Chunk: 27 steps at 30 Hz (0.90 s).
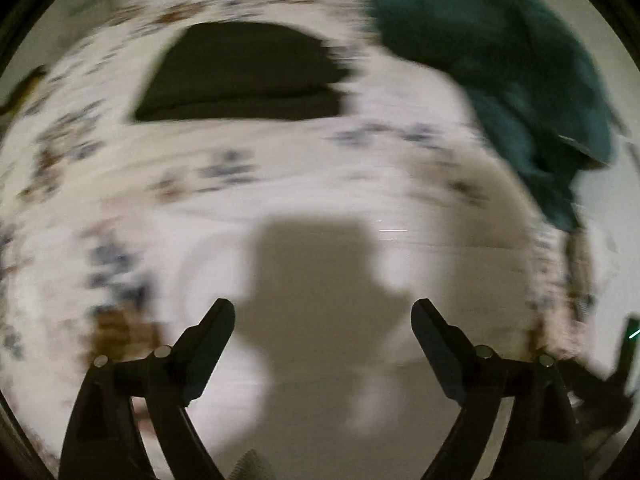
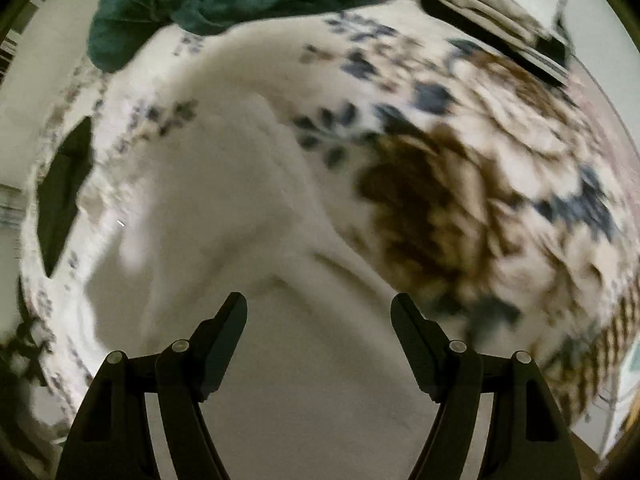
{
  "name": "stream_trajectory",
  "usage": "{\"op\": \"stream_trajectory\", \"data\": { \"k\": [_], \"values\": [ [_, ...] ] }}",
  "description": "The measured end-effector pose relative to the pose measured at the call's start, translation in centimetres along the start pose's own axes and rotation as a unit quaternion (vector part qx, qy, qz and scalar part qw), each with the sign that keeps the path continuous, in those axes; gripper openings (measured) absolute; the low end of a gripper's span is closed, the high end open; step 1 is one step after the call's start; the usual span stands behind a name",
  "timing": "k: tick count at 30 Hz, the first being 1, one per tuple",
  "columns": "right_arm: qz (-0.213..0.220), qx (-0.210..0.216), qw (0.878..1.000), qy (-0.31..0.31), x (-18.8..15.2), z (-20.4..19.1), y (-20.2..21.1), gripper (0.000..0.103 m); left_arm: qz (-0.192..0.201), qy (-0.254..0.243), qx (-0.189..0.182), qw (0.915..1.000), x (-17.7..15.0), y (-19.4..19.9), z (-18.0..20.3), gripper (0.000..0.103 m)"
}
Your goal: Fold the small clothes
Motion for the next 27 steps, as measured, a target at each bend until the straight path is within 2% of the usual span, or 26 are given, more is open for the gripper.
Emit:
{"op": "stream_trajectory", "data": {
  "k": [2, 5, 6, 7, 8, 9, 10, 12, 14, 16, 19, 22, 25, 27],
  "values": [
    [0.001, 0.013, 1.0, -0.001, 1.2, -1.8, -1.0, 0.076, -0.014, 0.031, 0.032, 0.9989, 0.0, -1.3, -4.1, 0.09],
    [-0.001, -0.002, 1.0, -0.001, 4.6, -2.7, -3.3, 0.076, -0.031, 0.062, 0.055, 0.9961, 0.1, -3.2, -8.1, 0.09],
    [-0.004, -0.026, 1.0, 0.002, 5.5, -2.8, -4.3, 0.066, -0.037, 0.071, 0.064, 0.9947, 0.1, -4.2, -9.1, 0.09],
    [-0.01, -0.054, 0.998, 0.005, 6.4, -3.1, -5.1, 0.045, -0.042, 0.075, 0.068, 0.9939, 0.2, -4.9, -9.7, 0.09],
    [-0.02, -0.074, 0.997, 0.009, 6.9, -3.0, -6.1, 0.039, -0.054, 0.078, 0.073, 0.9928, 0.4, -6.1, -10.1, 0.09],
    [-0.032, -0.081, 0.996, 0.011, 7.3, -2.9, -6.9, 0.039, -0.065, 0.079, 0.073, 0.9921, 0.4, -7.2, -10.3, 0.09],
    [-0.042, -0.08, 0.996, 0.012, 7.4, -2.7, -7.4, 0.039, -0.077, 0.079, 0.07, 0.9914, 0.4, -8.2, -10.5, 0.09],
    [-0.054, -0.064, 0.996, 0.017, 7.2, -2.6, -6.6, 0.039, -0.074, 0.08, 0.065, 0.9919, 0.1, -8.2, -10.1, 0.09],
    [-0.07, -0.046, 0.996, 0.025, 6.6, -2.1, -5.0, 0.042, -0.051, 0.047, 0.065, 0.9955, -0.4, -6.8, -8.2, 0.09],
    [-0.083, -0.031, 0.996, 0.032, 5.6, -1.2, -2.9, 0.059, -0.027, -0.005, 0.078, 0.9966, -1.9, -4.6, -5.0, 0.09],
    [-0.105, -0.026, 0.993, 0.056, 4.2, 0.6, 0.6, 0.064, -0.02, -0.054, 0.064, 0.9963, -5.8, -2.0, 0.5, 0.09],
    [-0.121, -0.041, 0.988, 0.09, 3.4, 2.7, 3.8, 0.064, -0.033, -0.075, 0.039, 0.9958, -9.9, -0.5, 5.9, 0.09],
    [-0.141, -0.045, 0.982, 0.117, 4.0, 5.6, 6.4, 0.064, -0.057, -0.111, 0.02, 0.992, -15.6, -0.3, 12.8, 0.09],
    [-0.15, -0.04, 0.977, 0.143, 4.7, 7.4, 8.1, 0.064, -0.088, -0.123, 0.011, 0.9884, -20.2, -1.1, 18.3, 0.09]
  ]
}}
Point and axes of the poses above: each gripper's, at about its wrist camera, not at the fingertips, and y roughly against the way its jaws point, z to its right, x to its top, the point moved 2 cm from there along -y, roughly the way its jaws point, and after that the axes turned 13 degrees about -z, right-handed, at the moved point
